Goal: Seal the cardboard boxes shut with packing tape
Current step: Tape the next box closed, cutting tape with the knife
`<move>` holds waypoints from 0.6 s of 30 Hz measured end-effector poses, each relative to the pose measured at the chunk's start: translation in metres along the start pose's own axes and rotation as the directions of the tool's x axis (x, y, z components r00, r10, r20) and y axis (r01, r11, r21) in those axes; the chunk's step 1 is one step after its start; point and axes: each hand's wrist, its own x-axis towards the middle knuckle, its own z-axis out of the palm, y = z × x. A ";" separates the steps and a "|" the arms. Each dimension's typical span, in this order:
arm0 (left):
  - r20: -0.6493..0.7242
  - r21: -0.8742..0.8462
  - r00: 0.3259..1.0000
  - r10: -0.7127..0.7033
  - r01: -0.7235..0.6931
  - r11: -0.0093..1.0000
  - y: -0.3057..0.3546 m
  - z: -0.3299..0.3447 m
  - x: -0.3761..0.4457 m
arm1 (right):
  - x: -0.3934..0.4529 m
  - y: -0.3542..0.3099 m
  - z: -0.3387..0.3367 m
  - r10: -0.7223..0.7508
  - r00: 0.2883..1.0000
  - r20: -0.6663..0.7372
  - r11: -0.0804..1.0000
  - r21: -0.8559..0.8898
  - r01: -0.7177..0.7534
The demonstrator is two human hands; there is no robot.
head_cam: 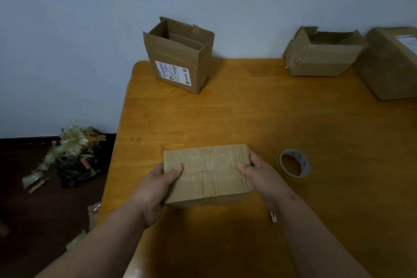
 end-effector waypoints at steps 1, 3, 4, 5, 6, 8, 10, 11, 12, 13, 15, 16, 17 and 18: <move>-0.005 -0.041 1.000 -0.001 0.000 0.999 0.001 -0.002 -0.001 | -0.001 -0.003 0.002 -0.009 0.999 -0.031 0.999 -0.032 0.008; -0.132 0.054 0.988 0.076 -0.069 0.996 -0.002 0.001 0.002 | -0.002 -0.012 0.011 -0.080 0.983 -0.162 0.964 -0.262 0.036; -0.181 0.191 0.970 0.162 -0.127 0.973 -0.001 0.007 0.001 | -0.004 -0.017 0.018 -0.144 0.967 -0.210 0.915 -0.400 0.049; -0.202 0.330 0.948 0.246 -0.171 0.928 -0.002 0.013 0.001 | -0.005 -0.021 0.026 -0.196 0.953 -0.232 0.861 -0.505 0.054; -0.203 0.406 0.935 0.292 -0.191 0.894 -0.001 0.020 0.001 | -0.005 -0.023 0.034 -0.220 0.946 -0.237 0.814 -0.579 0.044; -0.230 0.359 0.930 0.287 -0.193 0.913 0.003 0.026 0.005 | -0.001 -0.026 0.043 -0.234 0.940 -0.247 0.766 -0.643 0.021; -0.233 0.297 0.936 0.263 -0.189 0.936 0.006 0.028 0.006 | 0.003 -0.028 0.043 -0.248 0.937 -0.245 0.787 -0.615 0.047; -0.214 0.280 0.943 0.256 -0.192 0.941 0.006 0.029 0.005 | 0.002 -0.027 0.039 -0.260 0.937 -0.233 0.806 -0.587 0.078; -0.189 0.262 0.948 0.257 -0.203 0.943 0.007 0.028 0.004 | 0.002 -0.026 0.034 -0.267 0.939 -0.216 0.826 -0.553 0.108; -0.164 0.248 0.954 0.250 -0.206 0.947 0.008 0.026 0.002 | 0.001 -0.023 0.027 -0.261 0.945 -0.195 0.848 -0.514 0.129; -0.111 0.229 0.972 0.206 -0.177 0.957 0.011 0.018 0.003 | 0.000 -0.016 0.013 -0.244 0.954 -0.177 0.890 -0.432 0.148; -0.082 0.207 0.984 0.159 -0.139 0.968 0.014 0.015 0.004 | 0.000 -0.013 0.009 -0.237 0.953 -0.188 0.906 -0.398 0.146; -0.060 0.177 0.991 0.116 -0.104 0.979 0.017 0.012 0.005 | 0.000 -0.013 0.008 -0.220 0.953 -0.209 0.922 -0.365 0.132; -0.057 0.160 0.995 0.076 -0.066 0.985 0.021 0.013 0.006 | 0.001 -0.015 0.010 -0.188 0.955 -0.230 0.938 -0.331 0.105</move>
